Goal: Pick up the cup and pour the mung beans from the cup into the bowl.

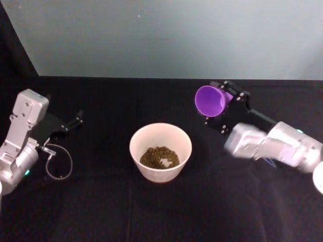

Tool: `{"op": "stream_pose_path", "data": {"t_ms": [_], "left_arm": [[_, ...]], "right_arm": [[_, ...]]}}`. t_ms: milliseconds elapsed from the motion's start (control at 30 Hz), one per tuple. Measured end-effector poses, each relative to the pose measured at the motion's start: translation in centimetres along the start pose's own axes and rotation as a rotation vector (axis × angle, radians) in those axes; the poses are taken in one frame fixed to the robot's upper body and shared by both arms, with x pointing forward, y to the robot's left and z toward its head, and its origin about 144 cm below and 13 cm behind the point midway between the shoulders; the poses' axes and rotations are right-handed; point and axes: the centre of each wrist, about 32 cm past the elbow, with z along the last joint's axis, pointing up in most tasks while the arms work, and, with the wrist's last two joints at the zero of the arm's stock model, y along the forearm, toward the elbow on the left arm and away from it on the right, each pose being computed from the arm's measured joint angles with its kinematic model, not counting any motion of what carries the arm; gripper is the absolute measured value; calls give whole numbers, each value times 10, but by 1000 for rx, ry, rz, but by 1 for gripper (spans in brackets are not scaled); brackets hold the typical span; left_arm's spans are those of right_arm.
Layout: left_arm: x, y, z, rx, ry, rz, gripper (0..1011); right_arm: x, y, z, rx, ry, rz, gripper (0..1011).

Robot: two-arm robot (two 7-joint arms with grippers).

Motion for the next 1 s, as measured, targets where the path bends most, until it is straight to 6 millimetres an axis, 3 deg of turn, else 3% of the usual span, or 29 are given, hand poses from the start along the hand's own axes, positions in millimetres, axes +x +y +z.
{"op": "stream_pose_path", "data": {"t_ms": [467,700,1000], "left_arm": [[0,0,0,0,0,0,1000],[0,0,0,0,0,0,1000],[0,0,0,0,0,0,1000]], "right_arm": [[-12,2,-46,57,625,64,746],[-11,2,-50,44,752,69,746],[-12,2,-50,46,741,74,746]]}}
